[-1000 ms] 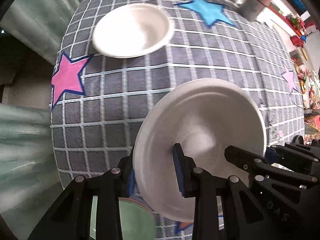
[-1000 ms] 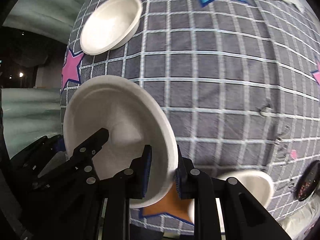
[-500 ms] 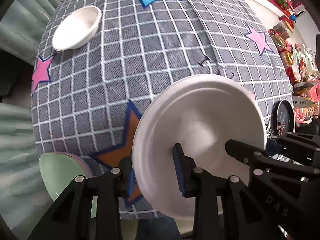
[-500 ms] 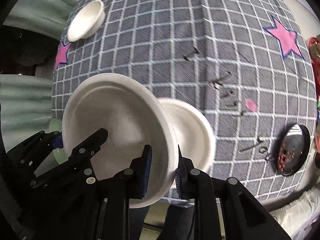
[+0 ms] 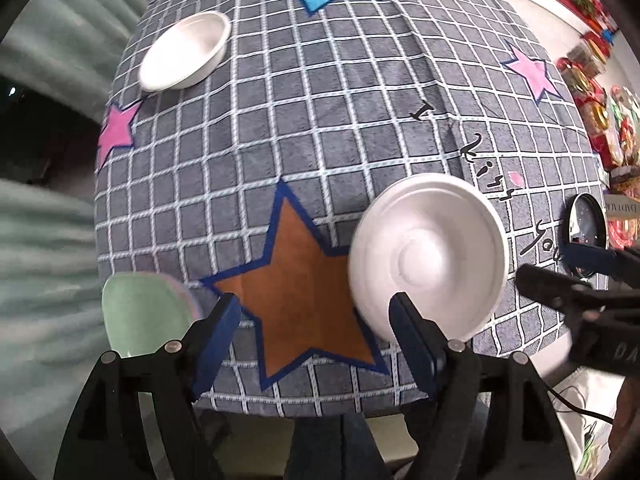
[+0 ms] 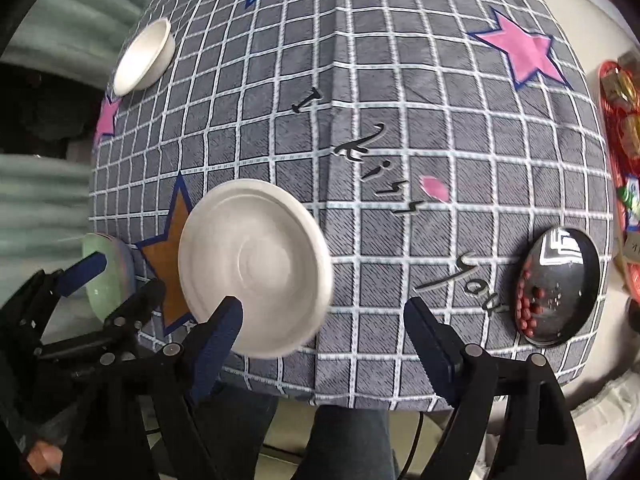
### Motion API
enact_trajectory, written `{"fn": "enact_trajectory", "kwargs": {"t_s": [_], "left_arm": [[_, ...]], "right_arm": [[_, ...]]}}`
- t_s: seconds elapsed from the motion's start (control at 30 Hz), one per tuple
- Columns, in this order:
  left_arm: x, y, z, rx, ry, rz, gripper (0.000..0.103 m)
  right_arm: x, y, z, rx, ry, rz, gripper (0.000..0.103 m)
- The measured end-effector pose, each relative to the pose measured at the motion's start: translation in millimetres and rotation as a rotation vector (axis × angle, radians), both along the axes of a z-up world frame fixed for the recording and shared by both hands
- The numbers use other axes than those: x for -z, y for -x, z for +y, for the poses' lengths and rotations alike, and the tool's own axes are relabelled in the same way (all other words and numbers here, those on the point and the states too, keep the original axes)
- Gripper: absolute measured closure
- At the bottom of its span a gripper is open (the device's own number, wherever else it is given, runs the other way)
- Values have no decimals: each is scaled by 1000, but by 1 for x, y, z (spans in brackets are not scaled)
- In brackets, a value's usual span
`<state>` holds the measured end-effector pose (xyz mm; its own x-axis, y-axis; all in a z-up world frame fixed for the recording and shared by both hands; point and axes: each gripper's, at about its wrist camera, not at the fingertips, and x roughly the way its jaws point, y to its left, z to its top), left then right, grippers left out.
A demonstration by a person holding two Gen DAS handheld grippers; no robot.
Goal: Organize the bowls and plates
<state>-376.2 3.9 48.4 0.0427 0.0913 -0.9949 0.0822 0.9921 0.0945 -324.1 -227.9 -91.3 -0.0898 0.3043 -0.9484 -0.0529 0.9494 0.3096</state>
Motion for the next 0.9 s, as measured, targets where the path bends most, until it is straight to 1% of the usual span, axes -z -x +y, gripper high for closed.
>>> {"fn": "enact_trajectory", "kwargs": {"t_s": [0.13, 0.2, 0.3, 0.33, 0.47, 0.6, 0.7, 0.8, 0.9], "left_arm": [[-8, 7, 5, -42, 3, 14, 23], [-16, 8, 3, -43, -8, 1, 23], [-29, 9, -2, -34, -20, -40, 23], [-34, 10, -4, -29, -25, -53, 22], [-44, 17, -6, -28, -33, -72, 22], [-53, 19, -3, -41, -42, -87, 22], [-64, 15, -4, -43, -33, -107, 22], [-86, 4, -7, -46, -14, -155, 22], [-110, -12, -12, -35, 0, -211, 22]], "right_arm": [[4, 14, -20, 44, -16, 28, 18], [8, 20, -23, 56, -29, 46, 1], [6, 23, -29, 61, -46, 52, 1], [3, 21, -32, 61, -43, 40, 1], [-8, 17, -41, 65, -47, -3, 1], [-14, 16, -41, 57, -66, -38, 1], [-18, 16, -38, 50, -90, -60, 1], [-24, 12, -39, 59, -111, -66, 1], [-33, -1, -41, 84, -116, -82, 1]]}}
